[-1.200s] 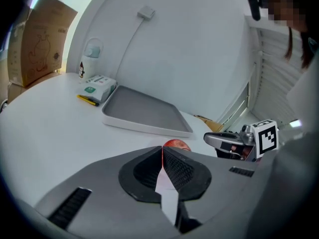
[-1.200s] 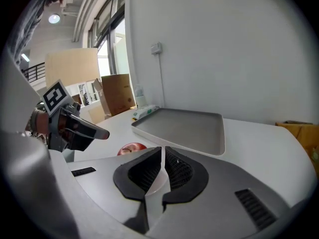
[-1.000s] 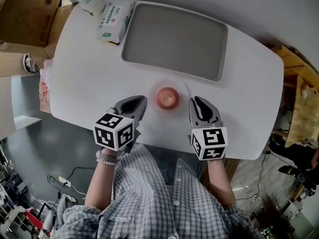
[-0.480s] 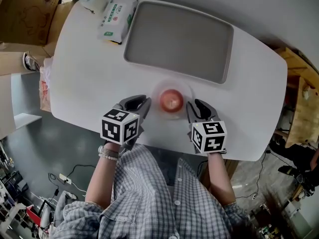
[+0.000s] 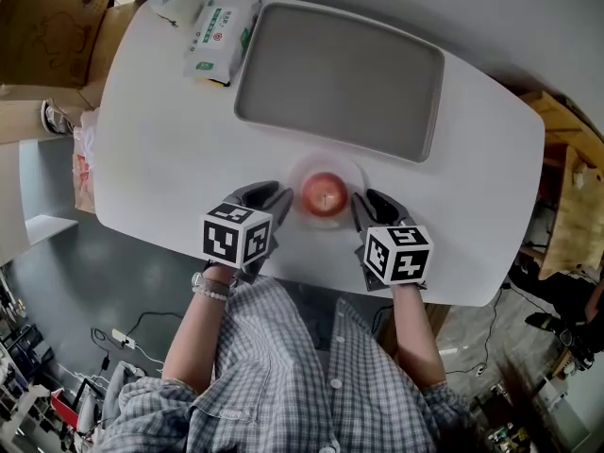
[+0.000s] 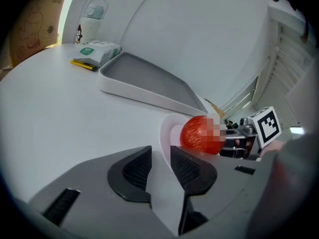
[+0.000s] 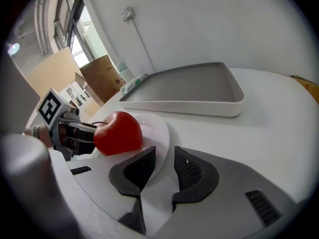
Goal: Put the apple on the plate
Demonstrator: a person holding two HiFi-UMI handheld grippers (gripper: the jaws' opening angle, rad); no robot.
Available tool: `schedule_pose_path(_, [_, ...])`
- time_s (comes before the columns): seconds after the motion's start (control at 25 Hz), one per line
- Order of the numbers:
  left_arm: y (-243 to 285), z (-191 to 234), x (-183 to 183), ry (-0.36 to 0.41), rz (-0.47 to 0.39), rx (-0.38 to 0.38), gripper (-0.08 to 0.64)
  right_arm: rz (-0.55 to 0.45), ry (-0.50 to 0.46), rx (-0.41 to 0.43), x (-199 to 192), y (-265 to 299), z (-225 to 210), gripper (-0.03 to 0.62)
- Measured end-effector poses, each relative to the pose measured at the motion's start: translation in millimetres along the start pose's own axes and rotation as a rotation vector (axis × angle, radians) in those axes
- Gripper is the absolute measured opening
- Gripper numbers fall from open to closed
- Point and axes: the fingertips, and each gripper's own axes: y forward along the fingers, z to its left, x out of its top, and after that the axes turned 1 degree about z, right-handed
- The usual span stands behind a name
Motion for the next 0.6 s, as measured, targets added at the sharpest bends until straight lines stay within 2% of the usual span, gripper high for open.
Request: schedule_pose_path(0.6, [9, -11, -5, -0.010, 0.050, -0.019, 0.101, 0.039, 0.045, 0.036, -5, 1, 1, 0.094])
